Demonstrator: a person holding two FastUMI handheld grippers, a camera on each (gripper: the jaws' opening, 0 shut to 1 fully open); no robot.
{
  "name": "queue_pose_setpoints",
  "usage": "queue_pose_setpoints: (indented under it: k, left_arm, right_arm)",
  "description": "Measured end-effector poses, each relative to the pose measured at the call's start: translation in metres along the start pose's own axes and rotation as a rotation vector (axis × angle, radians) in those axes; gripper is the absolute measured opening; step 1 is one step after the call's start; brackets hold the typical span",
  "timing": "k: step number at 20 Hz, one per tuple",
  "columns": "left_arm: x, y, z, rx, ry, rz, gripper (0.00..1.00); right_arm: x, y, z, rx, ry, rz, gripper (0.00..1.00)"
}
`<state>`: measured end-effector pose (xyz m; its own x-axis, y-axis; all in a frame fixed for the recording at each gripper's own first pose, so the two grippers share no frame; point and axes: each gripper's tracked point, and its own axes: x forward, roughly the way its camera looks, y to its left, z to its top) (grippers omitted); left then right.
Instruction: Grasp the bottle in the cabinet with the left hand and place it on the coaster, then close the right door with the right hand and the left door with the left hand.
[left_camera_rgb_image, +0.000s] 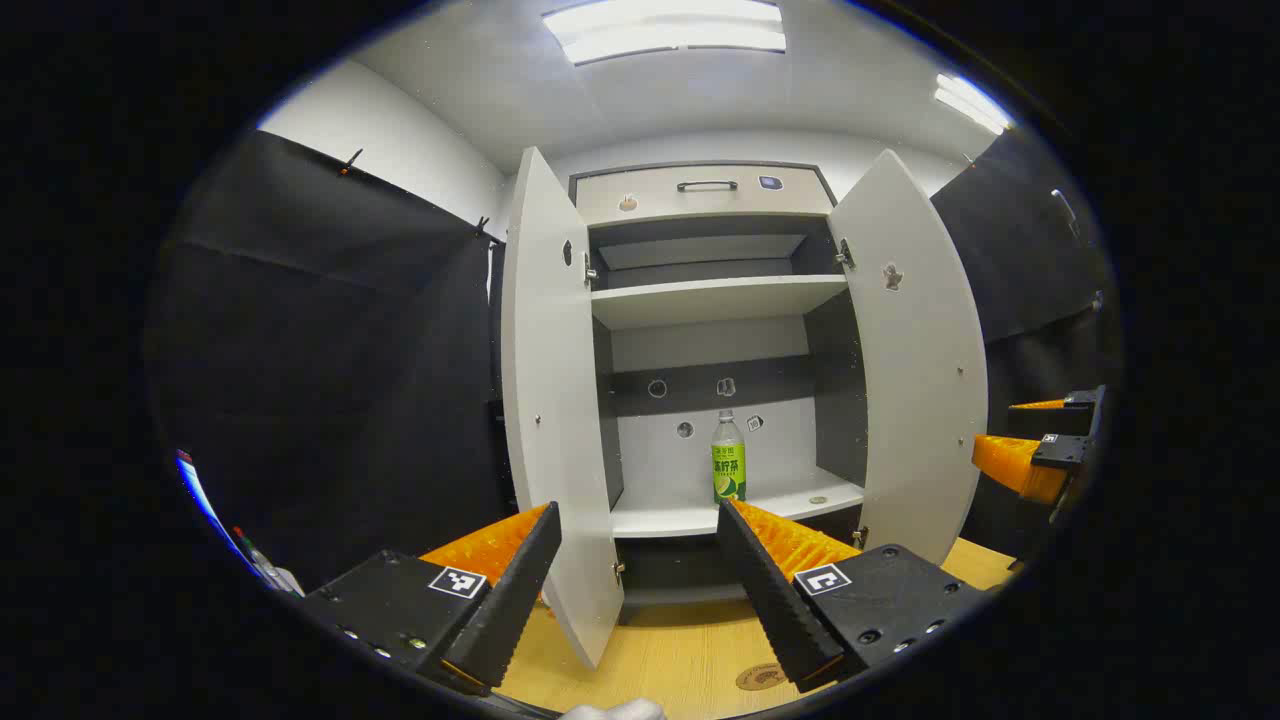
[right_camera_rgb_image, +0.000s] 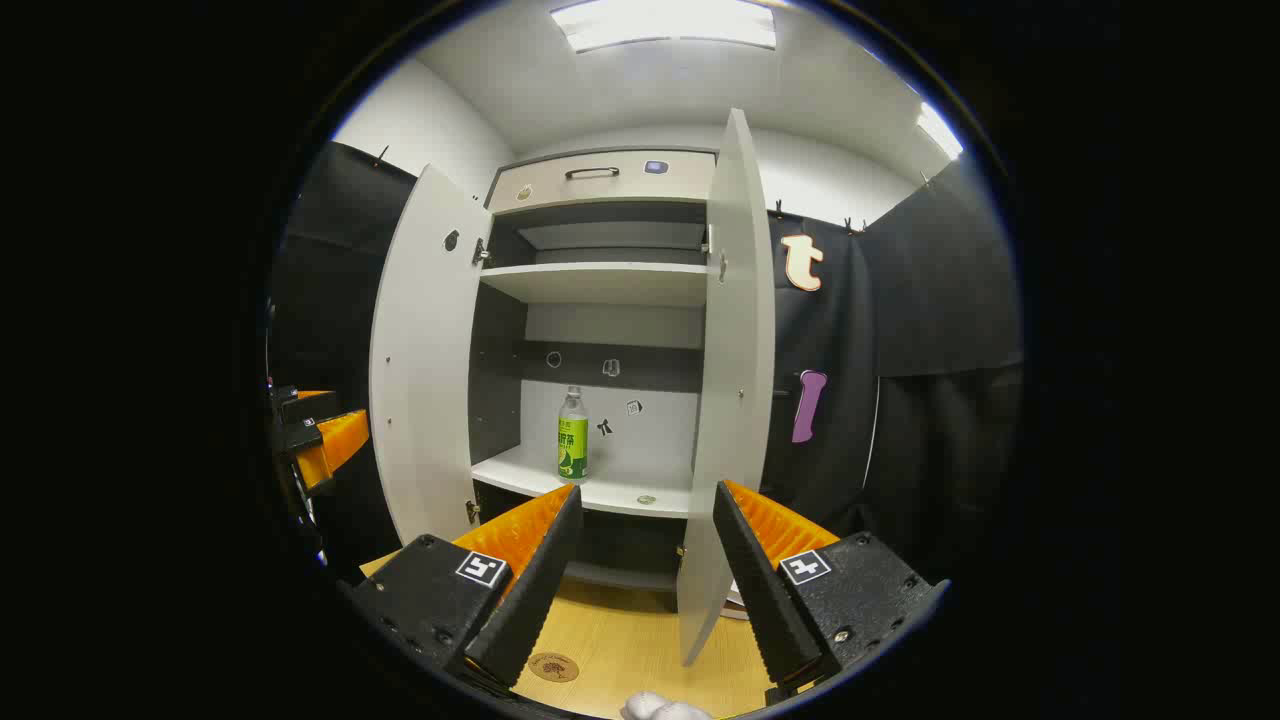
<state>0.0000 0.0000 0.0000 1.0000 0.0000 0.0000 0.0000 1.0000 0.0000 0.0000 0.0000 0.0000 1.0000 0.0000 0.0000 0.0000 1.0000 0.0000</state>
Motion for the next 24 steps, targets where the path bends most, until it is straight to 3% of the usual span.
queue_pose_setpoints:
  k: [14,18,24]
  left_arm:
    - [0.048,-0.015,-0.001,0.003,-0.013,-0.025,0.96]
    - [0.096,-0.033,0.006,-0.020,-0.041,-0.065,0.96]
    - [0.218,-0.088,0.019,-0.083,-0.083,-0.143,0.95]
  right_arm:
    - [0.023,0.002,0.002,-0.005,-0.002,0.022,0.82]
    - [0.028,0.003,0.002,0.005,0.013,0.014,0.82]
    - [0.033,-0.001,0.013,0.011,0.020,-0.032,0.82]
